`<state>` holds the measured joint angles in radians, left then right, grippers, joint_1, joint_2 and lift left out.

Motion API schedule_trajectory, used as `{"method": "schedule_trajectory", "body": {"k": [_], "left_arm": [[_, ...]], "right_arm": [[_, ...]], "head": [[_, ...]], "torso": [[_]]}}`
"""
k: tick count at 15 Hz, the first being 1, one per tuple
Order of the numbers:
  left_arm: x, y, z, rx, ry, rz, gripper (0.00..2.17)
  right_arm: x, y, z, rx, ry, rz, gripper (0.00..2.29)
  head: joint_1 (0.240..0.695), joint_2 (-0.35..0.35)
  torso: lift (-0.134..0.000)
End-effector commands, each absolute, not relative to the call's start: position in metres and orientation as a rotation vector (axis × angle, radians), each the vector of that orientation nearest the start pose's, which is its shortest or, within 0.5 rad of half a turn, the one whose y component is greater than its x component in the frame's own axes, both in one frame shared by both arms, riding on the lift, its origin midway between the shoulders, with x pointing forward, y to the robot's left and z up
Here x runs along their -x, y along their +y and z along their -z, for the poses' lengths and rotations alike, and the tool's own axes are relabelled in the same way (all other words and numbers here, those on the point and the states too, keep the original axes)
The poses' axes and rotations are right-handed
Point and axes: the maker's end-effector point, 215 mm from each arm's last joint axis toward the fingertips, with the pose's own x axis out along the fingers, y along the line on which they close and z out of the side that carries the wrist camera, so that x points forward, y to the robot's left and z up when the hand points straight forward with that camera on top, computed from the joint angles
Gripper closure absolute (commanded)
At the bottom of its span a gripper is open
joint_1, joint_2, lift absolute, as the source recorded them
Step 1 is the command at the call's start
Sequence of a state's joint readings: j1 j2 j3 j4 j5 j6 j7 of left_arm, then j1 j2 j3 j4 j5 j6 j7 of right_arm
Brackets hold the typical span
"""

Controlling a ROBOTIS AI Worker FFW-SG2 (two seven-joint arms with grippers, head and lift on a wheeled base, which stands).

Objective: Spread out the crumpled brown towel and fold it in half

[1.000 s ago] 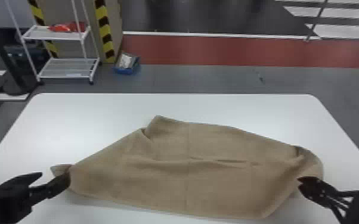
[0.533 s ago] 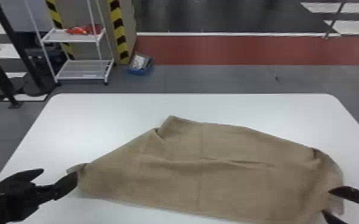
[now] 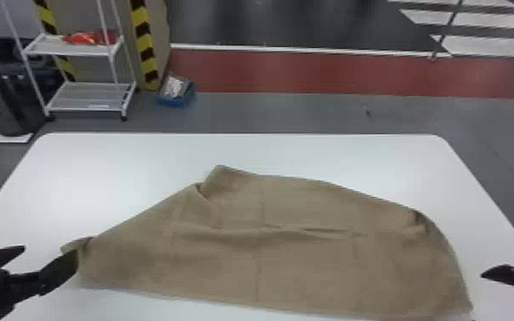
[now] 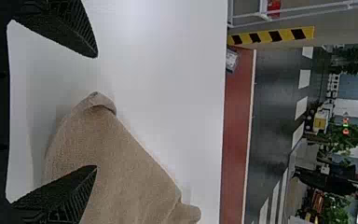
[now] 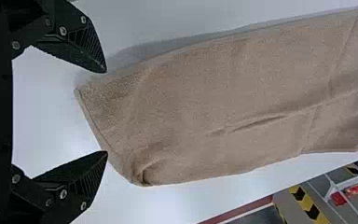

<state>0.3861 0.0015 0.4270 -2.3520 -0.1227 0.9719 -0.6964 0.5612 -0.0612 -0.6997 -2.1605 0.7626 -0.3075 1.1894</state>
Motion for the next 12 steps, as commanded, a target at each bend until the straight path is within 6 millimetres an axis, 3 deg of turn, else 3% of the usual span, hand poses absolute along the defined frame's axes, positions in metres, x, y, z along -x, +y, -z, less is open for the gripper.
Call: {"method": "schedule_trajectory", "body": {"k": [1,5,12], "left_arm": [[-0.393,0.336,0.387,0.068,0.585,0.169,0.03],[-0.393,0.333,0.389,0.07,0.588,0.175,0.03],[-0.389,0.333,0.392,0.065,0.591,0.176,0.03]], "right_arm": [[-0.298,-0.419,0.407,1.112,0.671,-0.65,0.44],[-0.302,-0.435,0.428,1.132,0.74,-0.664,0.59],[-0.316,-0.422,0.45,1.098,0.767,-0.687,0.62]], "head": [[0.695,-0.1],[0.695,-0.152],[0.695,-0.154]], "torso": [[-0.125],[-0.125],[-0.125]]}}
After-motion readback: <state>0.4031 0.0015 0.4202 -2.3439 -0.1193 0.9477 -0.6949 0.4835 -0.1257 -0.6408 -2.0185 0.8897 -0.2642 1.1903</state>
